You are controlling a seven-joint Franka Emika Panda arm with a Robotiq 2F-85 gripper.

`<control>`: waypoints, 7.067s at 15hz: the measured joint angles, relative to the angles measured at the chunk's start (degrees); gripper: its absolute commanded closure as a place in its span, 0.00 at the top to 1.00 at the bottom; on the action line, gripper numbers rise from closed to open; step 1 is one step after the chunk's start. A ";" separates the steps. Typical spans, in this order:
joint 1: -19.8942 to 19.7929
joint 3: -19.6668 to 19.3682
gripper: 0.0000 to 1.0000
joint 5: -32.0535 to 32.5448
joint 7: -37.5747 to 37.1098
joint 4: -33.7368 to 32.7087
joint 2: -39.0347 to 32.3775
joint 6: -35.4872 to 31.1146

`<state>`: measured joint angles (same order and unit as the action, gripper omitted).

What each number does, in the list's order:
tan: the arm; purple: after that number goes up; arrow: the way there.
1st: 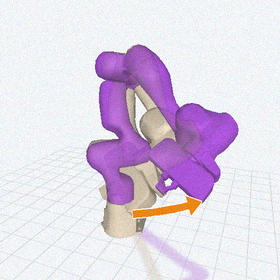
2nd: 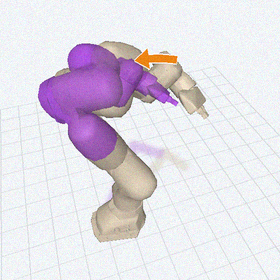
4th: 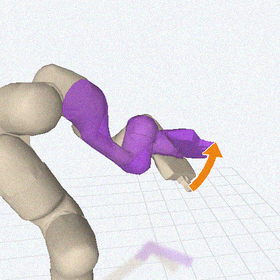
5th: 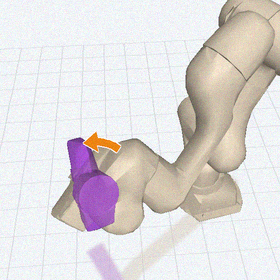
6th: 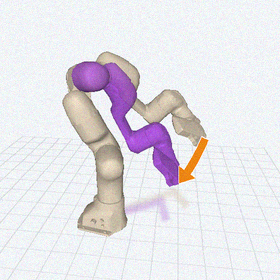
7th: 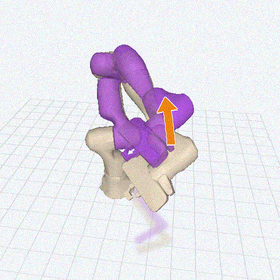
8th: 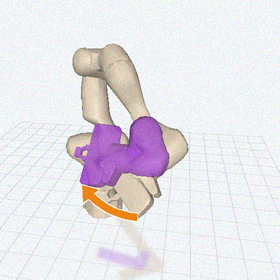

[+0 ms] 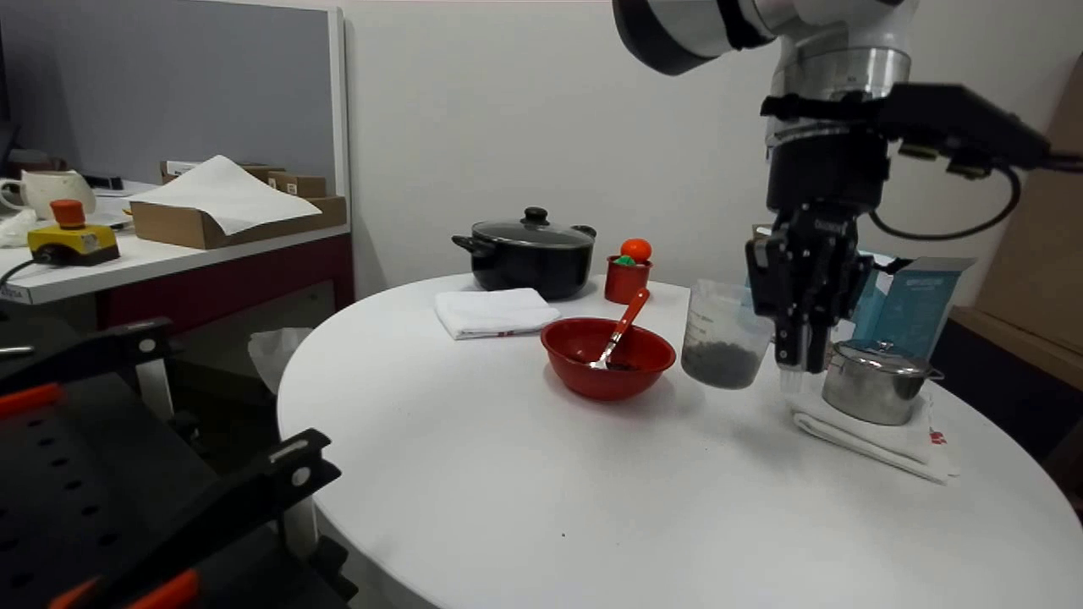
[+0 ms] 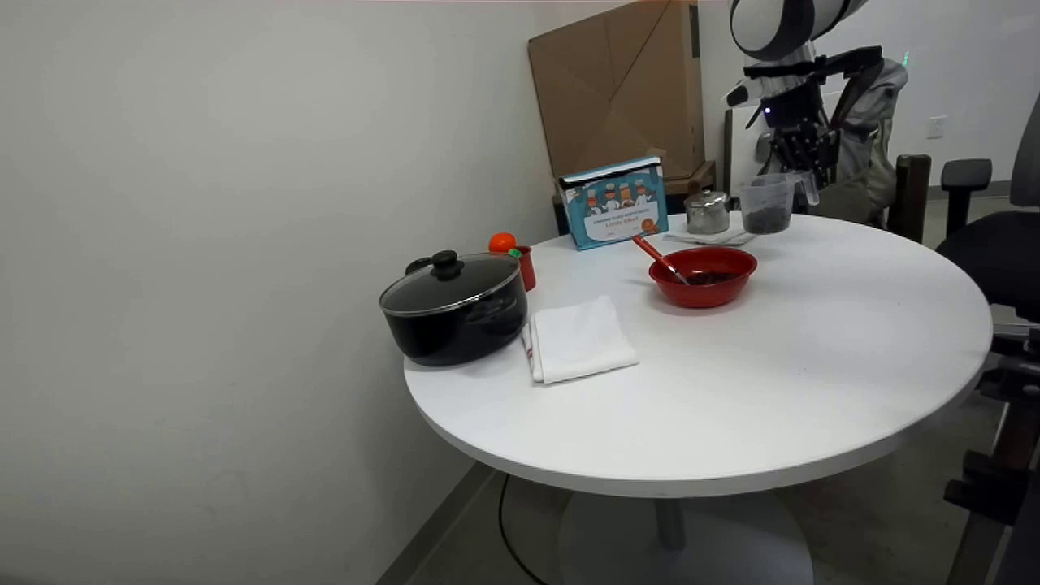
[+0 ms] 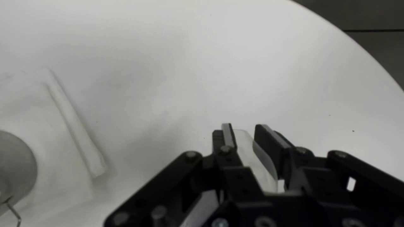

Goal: Pour the contents of the clear jug into the red bowl

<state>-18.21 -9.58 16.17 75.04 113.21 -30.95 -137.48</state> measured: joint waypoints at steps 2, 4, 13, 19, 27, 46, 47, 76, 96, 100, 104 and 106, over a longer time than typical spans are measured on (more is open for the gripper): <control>3.83 -1.91 0.12 5.04 -6.06 1.40 3.67 4.72; 7.20 -2.53 0.12 10.54 -11.56 3.31 7.47 9.76; 18.00 5.46 0.12 27.10 -32.33 13.30 19.49 27.25; 17.86 6.81 0.12 32.21 -47.28 14.24 15.60 33.60; 15.85 7.91 0.12 25.88 -48.20 4.40 4.89 40.55; 20.96 9.91 0.12 45.13 -44.60 -19.82 -15.21 53.88; 21.73 10.09 0.12 46.75 -44.95 -19.95 -15.22 53.89; 28.22 11.66 0.12 86.29 -53.69 2.62 -13.42 68.13; 28.19 8.80 0.12 107.05 -61.89 16.32 -12.37 82.85; 28.57 8.55 0.12 111.27 -64.30 17.79 -12.37 86.30; 29.01 8.33 0.12 113.26 -66.98 18.99 -12.39 89.10; 31.20 5.67 0.12 113.99 -68.92 19.44 -12.39 89.28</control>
<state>12.99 -3.92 130.16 6.12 132.66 -43.35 -48.20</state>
